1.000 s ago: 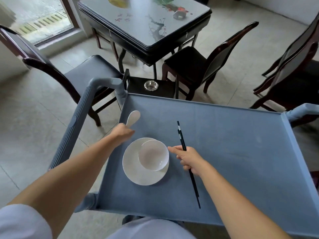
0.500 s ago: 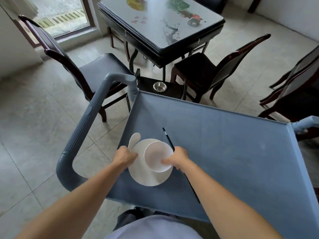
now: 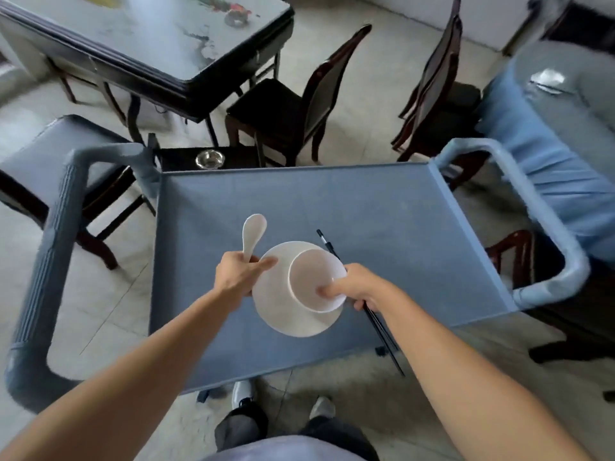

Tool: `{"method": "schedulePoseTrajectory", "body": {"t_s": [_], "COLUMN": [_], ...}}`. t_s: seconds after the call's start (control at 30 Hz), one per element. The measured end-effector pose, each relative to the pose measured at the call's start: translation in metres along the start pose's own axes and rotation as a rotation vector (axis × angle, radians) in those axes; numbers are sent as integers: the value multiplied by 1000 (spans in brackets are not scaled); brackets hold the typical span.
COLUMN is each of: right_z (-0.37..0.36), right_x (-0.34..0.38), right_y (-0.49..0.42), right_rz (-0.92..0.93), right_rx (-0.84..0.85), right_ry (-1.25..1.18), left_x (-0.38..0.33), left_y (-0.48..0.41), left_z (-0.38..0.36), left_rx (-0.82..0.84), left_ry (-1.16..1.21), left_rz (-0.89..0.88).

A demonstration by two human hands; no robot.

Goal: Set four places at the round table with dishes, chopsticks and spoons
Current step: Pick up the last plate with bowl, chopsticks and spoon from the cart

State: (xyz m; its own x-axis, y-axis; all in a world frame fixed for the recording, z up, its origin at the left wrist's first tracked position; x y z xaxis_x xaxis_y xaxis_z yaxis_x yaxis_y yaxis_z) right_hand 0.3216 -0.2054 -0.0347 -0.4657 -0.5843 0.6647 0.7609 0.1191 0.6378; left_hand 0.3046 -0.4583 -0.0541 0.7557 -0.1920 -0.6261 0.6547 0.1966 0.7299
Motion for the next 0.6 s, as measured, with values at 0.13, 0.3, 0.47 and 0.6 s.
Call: {"method": "schedulePoseTrajectory", "body": {"t_s": [0.13,0.3,0.47,0.6], "right_z": [78,161,206,212], "right_x": [-49,-159,-309,-426], "right_y": [74,200,348,470], "right_rz": [8,-23,-113,-196], "right_rx": [-239,-570,-825,-1031], "right_ry": [-173,-286,-404,-554], "left_x": [-50,-72,-40,10], "left_y": [44,132,244,346], "left_z": [-99,-260,-440,-581], "left_rx": [166,361,516,683], "left_ry": [-80,-246,-430,-554], "left_rz": [-127,-285,-411,-496]}}
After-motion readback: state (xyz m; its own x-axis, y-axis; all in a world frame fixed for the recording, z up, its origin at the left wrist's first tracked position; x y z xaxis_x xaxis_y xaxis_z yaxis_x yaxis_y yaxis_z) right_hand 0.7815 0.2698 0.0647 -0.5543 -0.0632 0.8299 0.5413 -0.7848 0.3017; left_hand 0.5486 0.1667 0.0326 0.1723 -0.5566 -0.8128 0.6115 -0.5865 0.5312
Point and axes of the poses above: each hand's wrist, its own y-axis away from the middle knuckle, its own z-axis out of the back of the hand, x = y × z, the point moved 5 cm from there along -y, towards the middle knuckle, and after that the axes turned 12 degrees about z, right-handed, at the moved point
